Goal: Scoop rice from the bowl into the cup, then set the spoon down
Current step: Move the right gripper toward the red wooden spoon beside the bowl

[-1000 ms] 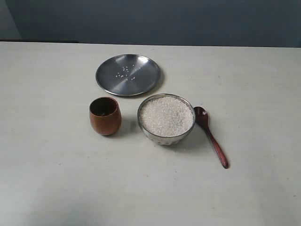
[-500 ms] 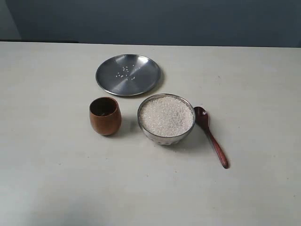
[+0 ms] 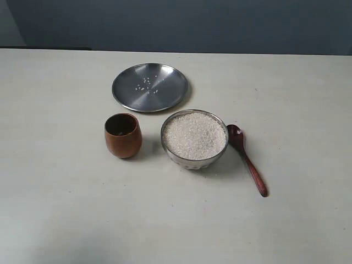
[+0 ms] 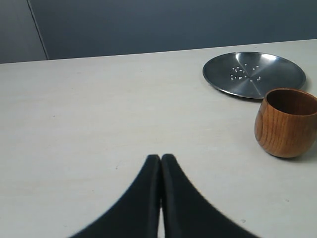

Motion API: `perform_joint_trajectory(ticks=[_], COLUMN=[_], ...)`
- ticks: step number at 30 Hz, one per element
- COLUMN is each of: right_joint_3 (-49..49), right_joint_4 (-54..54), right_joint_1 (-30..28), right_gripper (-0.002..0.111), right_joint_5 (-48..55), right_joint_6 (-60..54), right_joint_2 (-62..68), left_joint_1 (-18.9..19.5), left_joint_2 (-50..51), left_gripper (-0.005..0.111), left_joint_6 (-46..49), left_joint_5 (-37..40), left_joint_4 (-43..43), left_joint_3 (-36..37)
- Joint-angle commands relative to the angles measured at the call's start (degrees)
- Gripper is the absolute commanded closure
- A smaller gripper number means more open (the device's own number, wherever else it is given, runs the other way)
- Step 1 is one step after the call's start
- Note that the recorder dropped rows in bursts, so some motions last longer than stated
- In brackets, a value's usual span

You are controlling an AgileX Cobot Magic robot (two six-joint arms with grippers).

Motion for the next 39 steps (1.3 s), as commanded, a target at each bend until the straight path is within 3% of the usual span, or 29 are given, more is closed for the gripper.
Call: perform_joint_trajectory(ticks=[1, 8, 12, 20, 39], right_joint_3=[-0.25, -0.25, -0.25, -0.25, -0.25], right_joint_4=[0.09, 0.37, 1.83, 2.69, 4.85], right_joint_1=[2.77, 5.89, 5.92, 5.92, 6.52], right_gripper=[0.108, 0.108, 0.108, 0.108, 0.108], right_joint_5=[0.9, -0.79, -1.19, -1.6, -1.7], right_joint_6=[0.2, 0.2, 0.2, 0.2, 0.2], right_joint_2=[4.39, 5.71, 5.71, 5.71, 5.71], left_joint_1=[0.12, 0.12, 0.12, 0.12, 0.12], left_joint_2=[-0.27, -0.27, -0.27, -0.27, -0.27], left_gripper=[0.106, 0.106, 0.106, 0.106, 0.106], left_joint_6=[-0.26, -0.26, -0.26, -0.26, -0.26], left_joint_5=[-0.5, -0.5, -0.5, -6.2, -6.2], left_joint_4=[-0.34, -0.34, 4.28, 22.51, 23.04], left_joint_3=[0.29, 0.29, 0.29, 0.29, 0.29])
